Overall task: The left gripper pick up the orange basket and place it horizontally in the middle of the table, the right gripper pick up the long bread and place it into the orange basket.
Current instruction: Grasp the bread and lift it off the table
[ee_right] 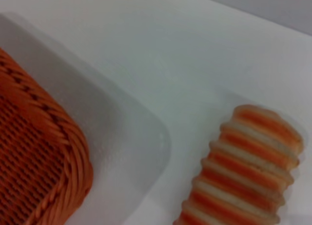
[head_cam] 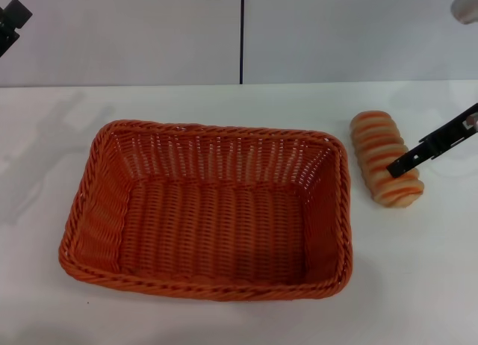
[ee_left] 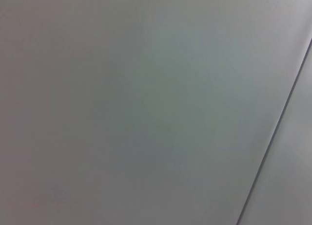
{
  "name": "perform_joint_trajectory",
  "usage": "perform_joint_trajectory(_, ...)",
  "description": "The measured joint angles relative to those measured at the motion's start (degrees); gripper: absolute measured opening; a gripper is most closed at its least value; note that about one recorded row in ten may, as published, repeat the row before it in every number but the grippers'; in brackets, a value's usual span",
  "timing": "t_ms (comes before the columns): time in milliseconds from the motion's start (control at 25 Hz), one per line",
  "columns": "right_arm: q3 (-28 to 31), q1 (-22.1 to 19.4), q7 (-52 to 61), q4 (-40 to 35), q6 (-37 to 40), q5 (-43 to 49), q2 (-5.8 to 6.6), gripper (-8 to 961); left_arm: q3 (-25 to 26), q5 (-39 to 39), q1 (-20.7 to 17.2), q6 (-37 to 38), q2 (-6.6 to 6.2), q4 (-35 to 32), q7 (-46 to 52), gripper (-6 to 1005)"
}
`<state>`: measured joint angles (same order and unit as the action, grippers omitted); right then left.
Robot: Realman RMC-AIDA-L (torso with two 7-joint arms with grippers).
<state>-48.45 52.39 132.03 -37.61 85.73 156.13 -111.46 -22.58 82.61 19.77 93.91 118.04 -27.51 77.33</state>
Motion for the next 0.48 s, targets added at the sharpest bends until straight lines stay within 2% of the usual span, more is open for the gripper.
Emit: perform_joint_trajectory(480,-2.1,1.7,1.0,2.2,-2.3,0.9,-0.57,771,0.0,-0.2,-0.1,0.2,0.0,0.0,0.5,814)
